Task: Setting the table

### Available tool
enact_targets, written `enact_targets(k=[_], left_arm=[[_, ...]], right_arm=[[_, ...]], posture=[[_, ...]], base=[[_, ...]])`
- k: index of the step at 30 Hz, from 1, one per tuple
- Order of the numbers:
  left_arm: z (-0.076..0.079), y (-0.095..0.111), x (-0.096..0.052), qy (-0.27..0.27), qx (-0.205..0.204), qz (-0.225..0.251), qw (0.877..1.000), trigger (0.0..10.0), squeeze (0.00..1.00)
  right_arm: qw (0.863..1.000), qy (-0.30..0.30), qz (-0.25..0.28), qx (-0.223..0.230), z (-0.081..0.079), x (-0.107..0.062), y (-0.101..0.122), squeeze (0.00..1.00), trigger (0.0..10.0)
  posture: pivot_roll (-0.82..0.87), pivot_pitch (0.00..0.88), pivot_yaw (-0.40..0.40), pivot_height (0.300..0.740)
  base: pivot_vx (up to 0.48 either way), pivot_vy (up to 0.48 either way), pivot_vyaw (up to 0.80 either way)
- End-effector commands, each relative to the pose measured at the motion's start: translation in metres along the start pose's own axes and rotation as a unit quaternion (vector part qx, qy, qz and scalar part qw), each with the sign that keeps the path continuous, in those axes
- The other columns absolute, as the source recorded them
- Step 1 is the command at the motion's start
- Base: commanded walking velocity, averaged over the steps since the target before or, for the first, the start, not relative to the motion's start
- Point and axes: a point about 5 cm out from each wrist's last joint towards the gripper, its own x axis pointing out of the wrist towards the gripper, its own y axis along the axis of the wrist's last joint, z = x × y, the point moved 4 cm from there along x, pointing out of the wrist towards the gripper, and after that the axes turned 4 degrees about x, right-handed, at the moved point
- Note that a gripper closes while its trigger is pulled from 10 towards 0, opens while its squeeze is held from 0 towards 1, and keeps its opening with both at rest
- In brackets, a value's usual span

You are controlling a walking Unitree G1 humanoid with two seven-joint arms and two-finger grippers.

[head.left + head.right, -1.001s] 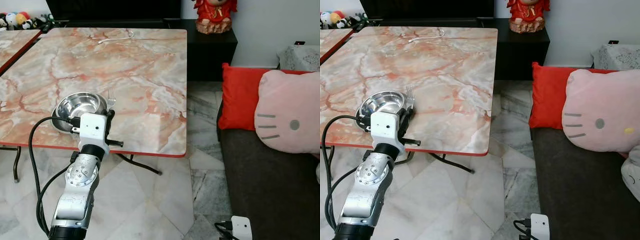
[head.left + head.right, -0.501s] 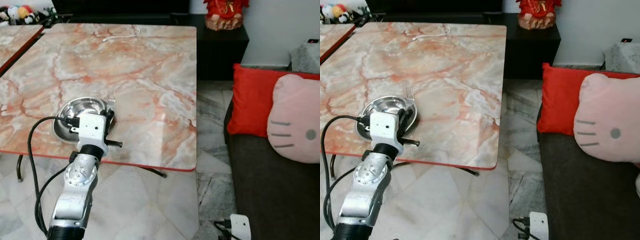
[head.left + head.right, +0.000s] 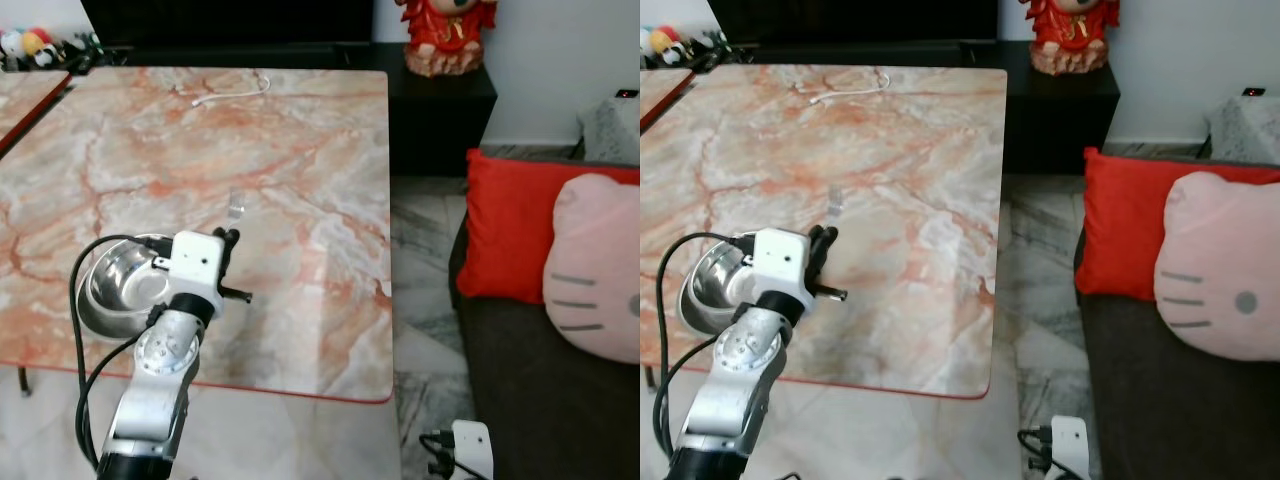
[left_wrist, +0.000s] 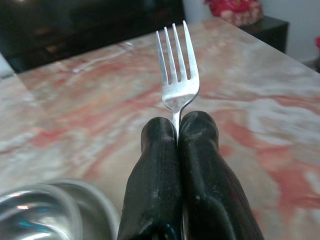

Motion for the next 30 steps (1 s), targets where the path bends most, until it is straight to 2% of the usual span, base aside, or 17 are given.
enact_targets(k=[1, 6, 9, 16, 17, 19, 22, 30], left_arm=[[0.003, -0.006, -0.002, -0.014, 0.014, -0.020, 1.000, 10.0, 0.00], [0.010, -0.021, -0.004, -0.035, 0.026, -0.072, 0.996, 10.0, 0.00], [0.003, -0.032, -0.005, -0.010, 0.041, -0.109, 0.993, 10.0, 0.00], [0.001, -0.039, -0.004, -0.002, 0.046, -0.135, 0.990, 10.0, 0.00], [0.001, -0.047, -0.003, 0.005, 0.046, -0.164, 0.985, 10.0, 0.00], [0.004, -0.055, -0.001, 0.002, 0.045, -0.187, 0.981, 10.0, 0.00], [0.012, -0.059, 0.005, -0.004, 0.039, -0.197, 0.980, 10.0, 0.00], [0.017, -0.062, 0.014, -0.005, 0.042, -0.209, 0.977, 10.0, 0.00]], right_arm=[[1.000, -0.008, -0.017, 0.004, 0.006, -0.003, -0.012, 0.00, 10.0], [1.000, -0.007, -0.017, 0.004, 0.006, -0.002, -0.012, 0.00, 10.0], [1.000, -0.007, -0.017, 0.004, 0.005, -0.002, -0.011, 0.00, 10.0], [1.000, -0.007, -0.017, 0.003, 0.005, -0.002, -0.011, 0.00, 10.0], [1.000, -0.007, -0.016, 0.003, 0.005, -0.002, -0.011, 0.00, 10.0], [1.000, -0.007, -0.016, 0.003, 0.005, -0.002, -0.011, 0.00, 10.0], [1.000, -0.007, -0.016, 0.003, 0.005, -0.002, -0.011, 0.00, 10.0], [1.000, -0.008, -0.016, 0.005, 0.006, -0.002, -0.011, 0.00, 10.0]], posture=[[-0.04, 0.138, 0.035, 0.740], [-0.04, 0.140, 0.035, 0.740], [-0.04, 0.142, 0.035, 0.740], [-0.04, 0.142, 0.032, 0.740], [-0.04, 0.143, 0.032, 0.740], [-0.04, 0.142, 0.031, 0.740], [-0.04, 0.141, 0.031, 0.740], [-0.05, 0.139, 0.032, 0.740]], base=[[0.000, 0.000, 0.00], [0.000, 0.000, 0.00], [0.000, 0.000, 0.00], [0.000, 0.000, 0.00], [0.000, 0.000, 0.00], [0.000, 0.000, 0.00], [0.000, 0.000, 0.00], [0.000, 0.000, 0.00]])
